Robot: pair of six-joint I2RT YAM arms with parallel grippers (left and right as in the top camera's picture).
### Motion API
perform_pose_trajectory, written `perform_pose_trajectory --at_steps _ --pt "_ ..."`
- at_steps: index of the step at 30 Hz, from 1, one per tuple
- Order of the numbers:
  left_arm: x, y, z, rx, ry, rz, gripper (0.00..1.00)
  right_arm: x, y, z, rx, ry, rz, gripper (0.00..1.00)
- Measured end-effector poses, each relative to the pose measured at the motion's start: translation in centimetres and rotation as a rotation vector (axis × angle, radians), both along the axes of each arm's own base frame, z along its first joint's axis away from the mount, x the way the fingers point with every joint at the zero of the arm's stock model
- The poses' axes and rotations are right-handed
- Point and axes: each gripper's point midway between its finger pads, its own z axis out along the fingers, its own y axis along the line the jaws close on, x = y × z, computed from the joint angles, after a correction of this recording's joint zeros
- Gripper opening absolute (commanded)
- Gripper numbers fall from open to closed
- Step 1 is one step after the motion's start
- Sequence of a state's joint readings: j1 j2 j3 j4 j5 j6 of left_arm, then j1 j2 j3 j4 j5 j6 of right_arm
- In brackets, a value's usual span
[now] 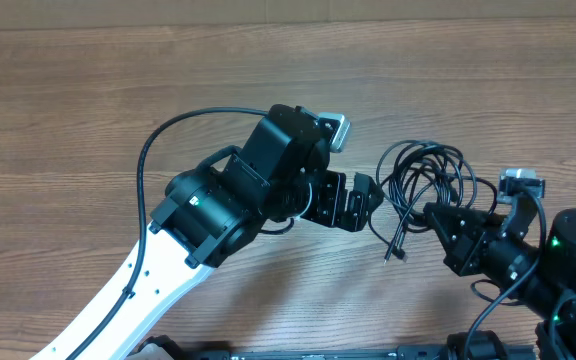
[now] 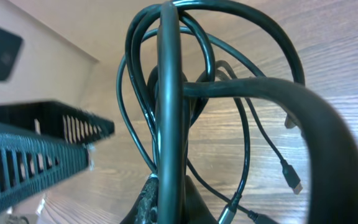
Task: Untangle cables
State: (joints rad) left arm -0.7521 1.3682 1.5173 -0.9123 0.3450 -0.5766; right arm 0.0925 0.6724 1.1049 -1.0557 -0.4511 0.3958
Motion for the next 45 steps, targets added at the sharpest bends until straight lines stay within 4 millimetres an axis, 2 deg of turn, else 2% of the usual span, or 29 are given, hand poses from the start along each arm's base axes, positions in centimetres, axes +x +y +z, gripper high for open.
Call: perform_pose_trajectory --at_steps 9,15,20,24,27,31,33,45 --pt "-0.8 -0.8 0.4 -0.125 0.284 0.201 0.98 1.2 0.0 2.0 0.082 -0.046 -0.051 0.04" --pt "-0.5 -1.4 1.2 -0.180 0.325 0.242 0.95 0.9 0.6 2.1 0.095 -0.049 -0.014 0.04" --pt "-0.7 -1.7 1.4 -0.191 0.337 0.246 0.93 0.2 2.3 3.6 0.102 -0.131 0.124 0.04" --pt "-0.8 -2.0 1.7 -0.203 0.330 0.239 0.93 -0.1 2.8 4.0 0.111 -0.149 0.165 0.04" --pt "-0.7 -2.1 1.8 -0.209 0.327 0.240 0.81 -0.6 3.4 4.5 0.130 -0.167 0.216 0.04" --pt "-0.6 -2.1 1.8 -0.213 0.328 0.242 0.56 -0.9 3.7 4.6 0.137 -0.169 0.239 0.04" --pt "-0.6 -2.2 1.9 -0.213 0.327 0.241 0.50 -1.0 3.8 4.7 0.142 -0.169 0.249 0.04" --pt "-1.2 -2.6 2.2 -0.235 0.363 0.215 0.45 -1.1 4.1 5.3 0.152 -0.194 0.273 0.04"
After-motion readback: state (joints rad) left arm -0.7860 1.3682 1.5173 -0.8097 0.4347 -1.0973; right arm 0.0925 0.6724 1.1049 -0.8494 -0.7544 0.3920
